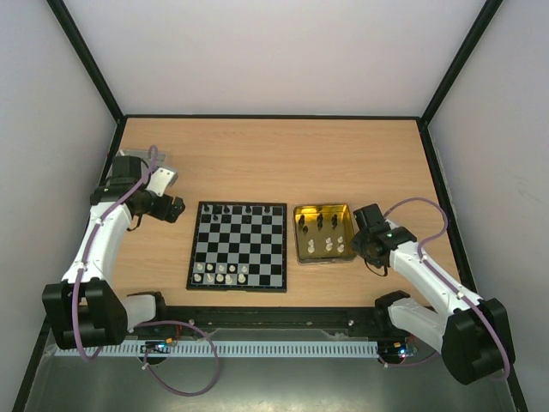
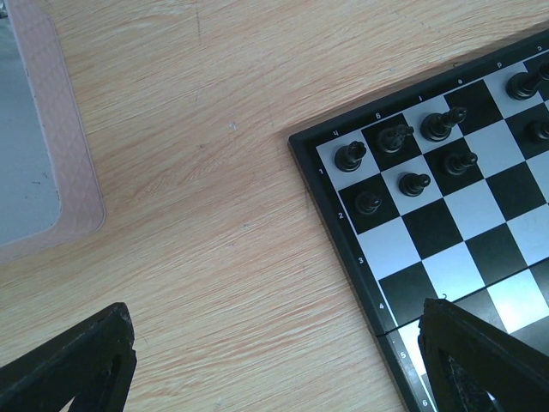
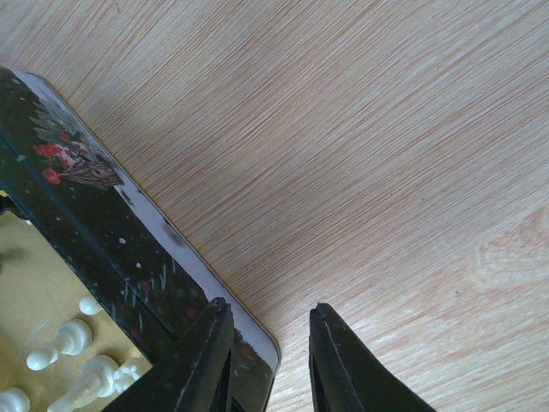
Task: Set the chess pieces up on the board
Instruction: Adjust the storage box at the center of the board, then pick up the chess piece from the storage box.
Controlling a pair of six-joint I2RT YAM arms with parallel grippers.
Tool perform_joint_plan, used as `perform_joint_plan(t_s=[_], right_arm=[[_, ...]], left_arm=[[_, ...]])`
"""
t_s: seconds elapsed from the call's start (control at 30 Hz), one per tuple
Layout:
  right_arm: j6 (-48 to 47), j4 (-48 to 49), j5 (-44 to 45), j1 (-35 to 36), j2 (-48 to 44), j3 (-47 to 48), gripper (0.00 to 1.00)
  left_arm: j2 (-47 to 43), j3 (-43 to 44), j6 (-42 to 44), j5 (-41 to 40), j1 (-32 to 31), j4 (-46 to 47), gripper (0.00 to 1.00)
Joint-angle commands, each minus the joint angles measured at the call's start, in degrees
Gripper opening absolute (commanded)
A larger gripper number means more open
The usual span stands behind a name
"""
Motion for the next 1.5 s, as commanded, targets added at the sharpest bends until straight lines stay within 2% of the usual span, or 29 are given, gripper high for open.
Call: perform_joint_plan(t_s=[0.0, 0.1, 0.3, 0.43, 0.6, 0.67, 0.73, 0.93, 1.07, 1.23, 1.47], right_arm=[[-0.1, 0.5, -1.1, 0.0, -0.6, -0.1, 0.25], [-0.7, 0.0, 0.2, 0.3, -0.3, 1.2, 0.26], [-5.5, -1.8, 6.9, 0.3, 3.8, 9.0, 0.38], [-10.4, -1.0, 9.4, 0.3, 8.2, 15.4, 0.40], [-18.7, 1.1, 3.7, 0.3, 15.4, 23.3, 0.41], [-21.2, 1.6, 0.3, 0.3, 19.1, 25.9, 0.51], [-24.6, 1.2, -3.0, 0.3, 23.0, 28.8, 0.54], [-27.2, 0.5, 0.0, 0.3, 28.5, 33.0, 0.35], [-28.0, 0.9, -1.3, 0.3, 30.3, 33.3, 0.29], [-28.1, 2.0, -6.3, 1.1, 30.4, 32.9, 0.28], [-26.0, 1.0, -5.9, 10.8, 32.8, 35.5, 0.32]], left_arm=[[0.3, 1.1, -0.8, 1.0, 0.3, -0.8, 0.90], [0.6, 1.3, -0.8, 1.0, 0.3, -0.7, 0.90], [1.4, 0.8, -0.6, 0.4, 0.3, 0.0, 0.90], [1.7, 0.2, -0.4, -0.3, 0.3, 0.6, 0.90], [2.1, 0.0, -0.1, -0.2, 0.3, 0.6, 0.90], [2.1, 0.0, 0.0, -0.1, 0.3, 0.7, 0.90], [1.8, 0.0, -0.2, 0.0, 0.3, 1.2, 0.90], [1.6, 0.6, 0.3, 0.5, 0.3, 0.8, 0.90], [1.8, 0.2, -0.5, -0.4, 0.3, 1.7, 0.89], [2.8, -0.1, -1.1, -1.3, 0.2, 2.4, 0.89], [3.8, 0.0, -1.9, -2.1, 0.2, 3.1, 0.89]])
